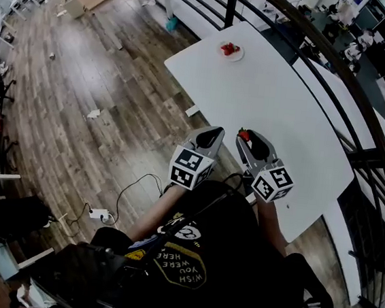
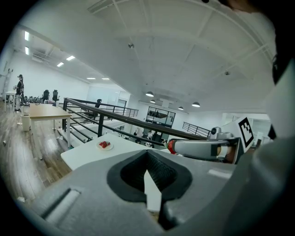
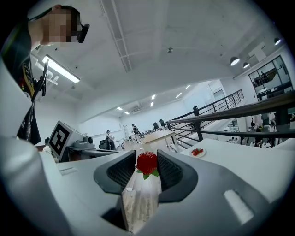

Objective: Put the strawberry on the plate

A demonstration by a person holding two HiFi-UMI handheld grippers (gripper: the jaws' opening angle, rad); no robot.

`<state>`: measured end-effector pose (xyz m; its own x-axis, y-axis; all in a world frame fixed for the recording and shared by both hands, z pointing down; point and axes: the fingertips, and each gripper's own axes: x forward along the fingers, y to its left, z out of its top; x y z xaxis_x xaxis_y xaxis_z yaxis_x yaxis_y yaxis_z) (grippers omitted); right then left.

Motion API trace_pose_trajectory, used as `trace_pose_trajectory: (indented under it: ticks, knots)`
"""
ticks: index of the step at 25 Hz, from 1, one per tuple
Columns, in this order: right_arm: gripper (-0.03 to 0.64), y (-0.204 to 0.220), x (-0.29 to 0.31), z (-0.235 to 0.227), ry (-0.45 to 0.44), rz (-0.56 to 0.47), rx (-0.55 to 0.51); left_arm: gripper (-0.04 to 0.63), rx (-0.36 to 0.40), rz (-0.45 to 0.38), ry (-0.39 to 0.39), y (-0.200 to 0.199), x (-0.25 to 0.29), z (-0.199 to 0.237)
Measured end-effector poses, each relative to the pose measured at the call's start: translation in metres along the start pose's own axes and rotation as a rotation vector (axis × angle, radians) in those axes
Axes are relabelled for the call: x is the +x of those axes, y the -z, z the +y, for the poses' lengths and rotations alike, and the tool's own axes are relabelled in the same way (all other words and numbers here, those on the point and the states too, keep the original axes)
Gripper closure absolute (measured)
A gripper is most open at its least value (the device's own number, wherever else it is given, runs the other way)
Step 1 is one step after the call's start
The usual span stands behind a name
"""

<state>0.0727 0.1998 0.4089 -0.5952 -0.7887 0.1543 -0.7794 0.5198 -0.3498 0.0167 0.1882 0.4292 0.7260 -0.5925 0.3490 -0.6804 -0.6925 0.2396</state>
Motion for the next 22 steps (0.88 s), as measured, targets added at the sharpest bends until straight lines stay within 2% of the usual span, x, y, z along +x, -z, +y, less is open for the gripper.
trace_pose_trajectory:
  ticks: [10, 22]
  knots:
    - [0.472, 0.022, 0.036, 0.032, 0.002, 0.058, 0.027, 0.595, -0.063, 0.005, 0.031, 0.010, -0.019, 0.038]
    - [0.472, 0.000, 0.073, -0.006, -0.013, 0.050, 0.023, 0.595, -0.084, 0.021, 0.012, -0.002, 0.010, 0.065]
